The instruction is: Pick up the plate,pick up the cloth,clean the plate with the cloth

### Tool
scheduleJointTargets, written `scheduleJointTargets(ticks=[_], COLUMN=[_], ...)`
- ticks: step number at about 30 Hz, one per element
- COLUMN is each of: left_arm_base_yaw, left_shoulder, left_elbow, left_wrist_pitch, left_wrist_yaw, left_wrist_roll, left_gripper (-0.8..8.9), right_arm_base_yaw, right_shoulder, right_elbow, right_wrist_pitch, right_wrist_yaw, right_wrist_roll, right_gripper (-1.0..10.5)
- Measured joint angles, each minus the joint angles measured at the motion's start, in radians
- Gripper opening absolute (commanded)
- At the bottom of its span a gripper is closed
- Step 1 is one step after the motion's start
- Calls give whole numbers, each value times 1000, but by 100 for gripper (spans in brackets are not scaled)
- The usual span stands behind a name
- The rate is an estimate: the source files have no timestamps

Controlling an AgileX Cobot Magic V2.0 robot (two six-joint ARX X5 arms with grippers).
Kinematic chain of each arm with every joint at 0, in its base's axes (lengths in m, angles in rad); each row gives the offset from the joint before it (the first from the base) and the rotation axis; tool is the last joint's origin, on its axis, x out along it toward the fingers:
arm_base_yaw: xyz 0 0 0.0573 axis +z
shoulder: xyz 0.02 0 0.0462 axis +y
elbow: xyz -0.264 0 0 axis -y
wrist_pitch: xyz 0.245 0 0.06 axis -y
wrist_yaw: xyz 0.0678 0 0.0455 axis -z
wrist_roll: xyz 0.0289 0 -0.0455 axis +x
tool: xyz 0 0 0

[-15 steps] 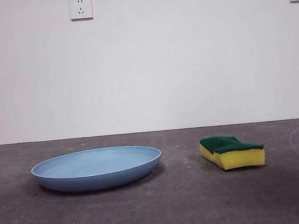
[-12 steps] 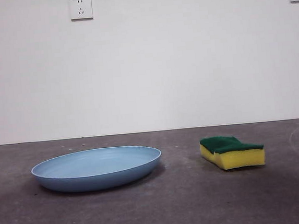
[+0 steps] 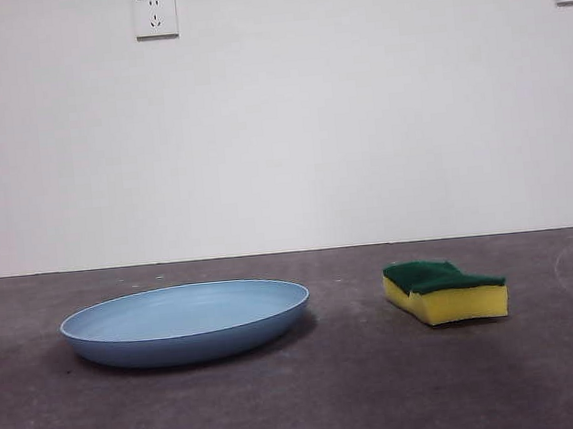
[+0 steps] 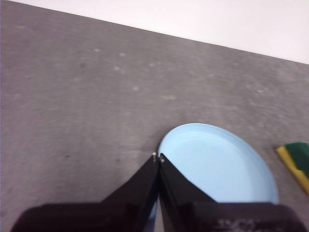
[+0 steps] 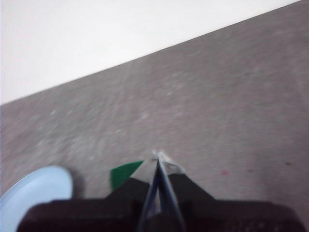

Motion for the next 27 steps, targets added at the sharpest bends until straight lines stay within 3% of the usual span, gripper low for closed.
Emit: scheduleJointTargets(ticks=[8,12,14,18,24,27], left_arm_base_yaw=[0,0,0,0,-27,-64], left_shoulder=[331,468,518,584,687,830], left_elbow=[260,351,387,418,426,496], left_wrist_pitch=[-122,-201,-241,-250,-181,-190], left_wrist_yaw=[243,286,296,307,298,199], left_wrist_roll=[22,56,72,100,107,117], left_gripper=[0,12,118,525,529,529], right_arm_base_yaw=[0,0,0,0,0,0], right_shoulder=[277,386,432,496,508,508], right_elbow=[240,332,368,407,409,409], right_wrist_pitch=[-175,-269,-312,-349,-357,-358], right_wrist_yaw=[-209,-256,-258,-259,-259,-259], right_wrist_roll=[-91,-157,-180,-199,-205,-205], right_gripper=[1,29,139,457,473,473])
